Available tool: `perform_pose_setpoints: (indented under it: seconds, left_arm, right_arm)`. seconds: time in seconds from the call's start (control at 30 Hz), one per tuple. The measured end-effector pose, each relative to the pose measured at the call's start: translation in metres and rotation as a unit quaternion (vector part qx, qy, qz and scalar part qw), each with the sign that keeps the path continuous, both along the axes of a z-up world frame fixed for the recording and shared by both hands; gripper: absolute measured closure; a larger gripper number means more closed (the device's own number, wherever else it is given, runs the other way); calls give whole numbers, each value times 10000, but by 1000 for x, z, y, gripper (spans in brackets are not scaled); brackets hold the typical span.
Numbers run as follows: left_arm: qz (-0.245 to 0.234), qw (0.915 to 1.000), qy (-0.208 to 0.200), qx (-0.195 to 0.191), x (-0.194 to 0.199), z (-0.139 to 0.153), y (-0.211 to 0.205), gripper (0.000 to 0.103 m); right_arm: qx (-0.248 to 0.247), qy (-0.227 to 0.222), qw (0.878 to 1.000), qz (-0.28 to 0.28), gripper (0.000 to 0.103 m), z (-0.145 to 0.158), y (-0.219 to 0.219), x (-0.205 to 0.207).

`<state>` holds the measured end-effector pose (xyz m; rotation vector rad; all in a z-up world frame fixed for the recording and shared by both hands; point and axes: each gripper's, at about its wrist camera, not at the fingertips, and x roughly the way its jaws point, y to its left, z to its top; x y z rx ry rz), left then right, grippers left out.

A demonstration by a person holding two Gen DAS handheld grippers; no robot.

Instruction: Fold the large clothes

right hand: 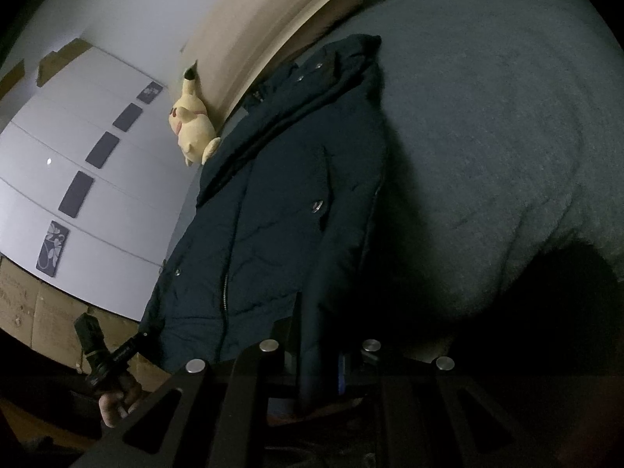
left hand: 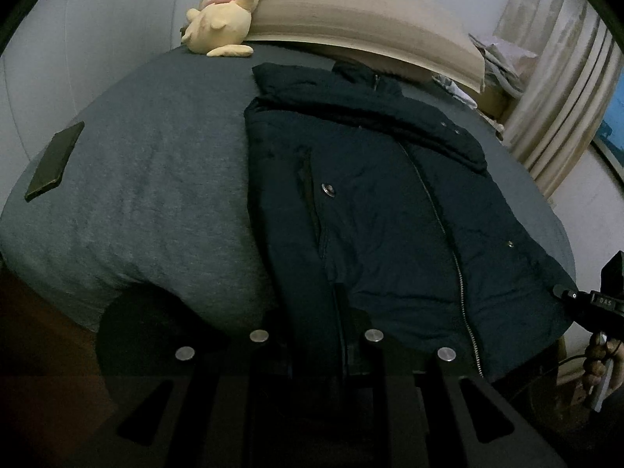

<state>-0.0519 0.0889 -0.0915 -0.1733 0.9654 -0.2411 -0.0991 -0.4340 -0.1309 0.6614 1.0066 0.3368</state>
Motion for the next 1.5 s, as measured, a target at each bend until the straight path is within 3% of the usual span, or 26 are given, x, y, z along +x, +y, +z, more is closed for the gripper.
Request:
perform_pose_setpoints:
  seconds: [0.87, 1.5]
  left_arm:
    - [-58, 9999, -106, 59, -16, 9, -2, 86]
    - [-25, 9984, -531, -215, -37, 44, 8, 87]
  right_arm:
    - [-35, -109, 9999, -53, 91, 1, 4, -14]
    - [-95, -402, 9990, 152, 91, 29, -3, -32]
